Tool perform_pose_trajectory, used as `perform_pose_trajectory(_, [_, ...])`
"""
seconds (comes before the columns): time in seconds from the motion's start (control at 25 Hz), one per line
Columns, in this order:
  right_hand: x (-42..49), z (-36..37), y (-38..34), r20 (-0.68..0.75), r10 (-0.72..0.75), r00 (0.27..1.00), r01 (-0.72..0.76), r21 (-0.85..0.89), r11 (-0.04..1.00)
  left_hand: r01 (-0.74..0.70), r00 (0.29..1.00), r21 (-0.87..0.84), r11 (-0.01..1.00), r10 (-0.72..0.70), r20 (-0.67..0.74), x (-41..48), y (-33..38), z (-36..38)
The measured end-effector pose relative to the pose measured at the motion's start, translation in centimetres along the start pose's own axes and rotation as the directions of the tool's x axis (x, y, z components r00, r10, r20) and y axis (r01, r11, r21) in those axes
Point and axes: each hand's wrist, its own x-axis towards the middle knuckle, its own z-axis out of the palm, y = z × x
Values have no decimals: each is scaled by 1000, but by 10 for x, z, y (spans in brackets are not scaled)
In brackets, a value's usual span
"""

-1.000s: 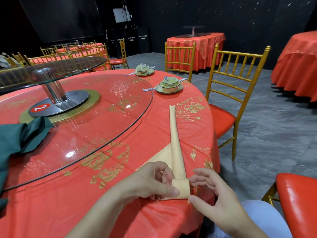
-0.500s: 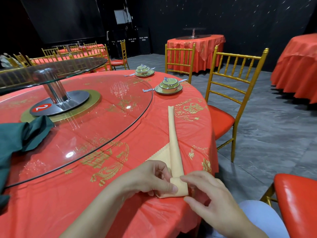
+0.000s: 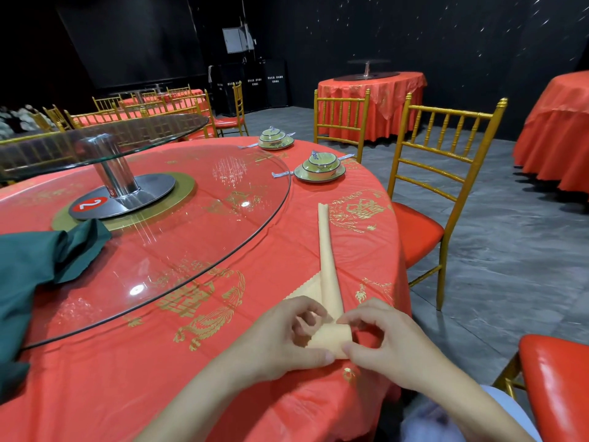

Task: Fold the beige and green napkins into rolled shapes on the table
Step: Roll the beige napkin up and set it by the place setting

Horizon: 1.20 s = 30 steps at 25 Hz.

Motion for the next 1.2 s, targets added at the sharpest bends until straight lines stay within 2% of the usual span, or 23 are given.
perform_pose_trajectory(0.12, [8,-2,5,21,50,999,-51,56,997,-73,997,82,994,75,-21,4,-1,7])
perform_pose_trajectory(0.24, [8,-2,6,28,45,999,-47,68,997,-41,999,25,999,42,-34,9,-1,9])
perform_pose_trajectory(0.52, [-19,-6,5,94,-48,994,47,11,999,-37,991,-75,996,46,128,5,9,7])
perform_pose_trajectory(0.68, [-26,-7,4,22,-112,993,111,15,994,62,983,-45,997,-54,176,5,16,4])
perform_pose_trajectory(0.76, [-21,-5,5,-9,-81,997,82,24,996,143,978,-45,989,-134,162,9,19,2])
perform_pose_trajectory(0.84, [-15,-2,8,-28,-49,998,51,53,997,166,980,-56,985,-158,118,10,19,3])
perform_pose_trajectory(0.96, [-7,-2,11,-40,4,999,0,113,994,64,998,-65,996,-62,30,2,12,8])
perform_pose_trajectory(1.08, [-2,-3,12,-37,44,998,-39,131,991,-63,998,-26,998,63,8,-4,8,12])
perform_pose_trajectory(1.2, [-3,-3,10,-27,30,999,-26,128,991,-57,998,9,998,57,-8,0,9,12])
